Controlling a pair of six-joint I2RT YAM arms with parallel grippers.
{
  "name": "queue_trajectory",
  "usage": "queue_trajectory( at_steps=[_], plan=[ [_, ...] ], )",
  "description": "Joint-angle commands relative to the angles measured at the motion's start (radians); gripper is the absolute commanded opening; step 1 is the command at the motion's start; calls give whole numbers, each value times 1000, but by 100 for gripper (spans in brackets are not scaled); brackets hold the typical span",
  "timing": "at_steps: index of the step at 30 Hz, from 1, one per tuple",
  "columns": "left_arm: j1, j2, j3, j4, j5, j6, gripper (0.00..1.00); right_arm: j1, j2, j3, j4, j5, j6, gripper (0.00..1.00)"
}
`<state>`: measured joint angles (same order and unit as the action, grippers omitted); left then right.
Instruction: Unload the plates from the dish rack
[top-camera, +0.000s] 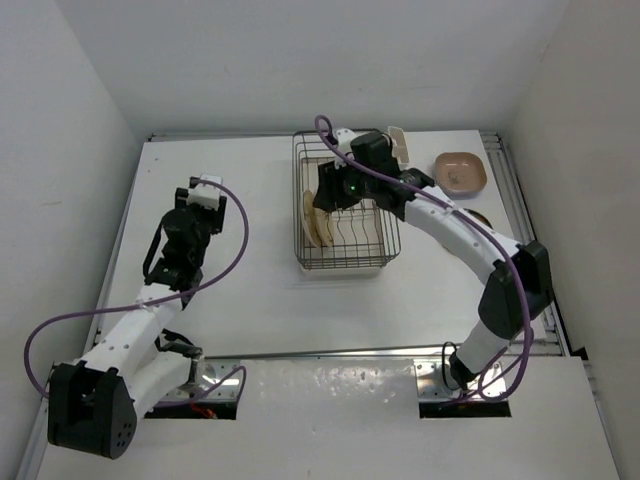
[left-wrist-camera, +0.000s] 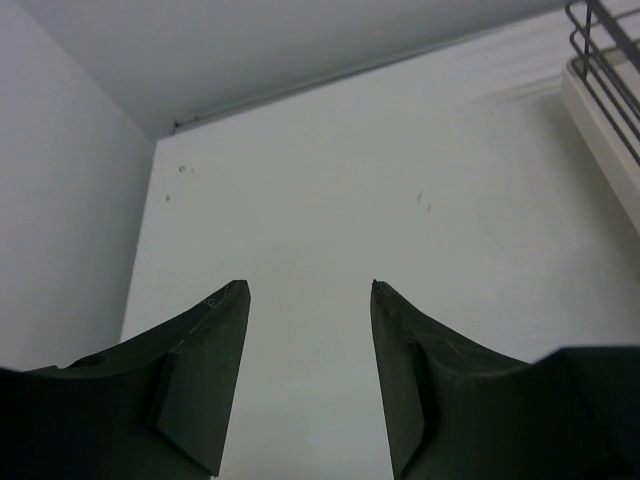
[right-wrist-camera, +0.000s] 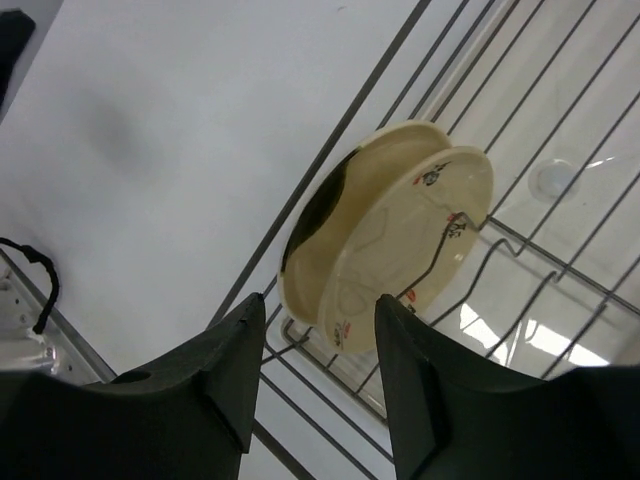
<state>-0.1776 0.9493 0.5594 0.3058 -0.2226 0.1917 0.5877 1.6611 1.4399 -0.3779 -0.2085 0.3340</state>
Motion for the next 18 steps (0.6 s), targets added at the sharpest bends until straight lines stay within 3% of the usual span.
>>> queue_trajectory(
  at_steps=[1,11,18],
  plan=[
    [6,-3,-38,-94,2,-73,58,26,22,-4,68,3,30,47],
    [1,28,-73,-62,-20,-130,59,55,97,-15,70,197,94,36],
    [1,32,-81,-51,-26,-121,60,73,158,-1,59,205,122,32]
  ],
)
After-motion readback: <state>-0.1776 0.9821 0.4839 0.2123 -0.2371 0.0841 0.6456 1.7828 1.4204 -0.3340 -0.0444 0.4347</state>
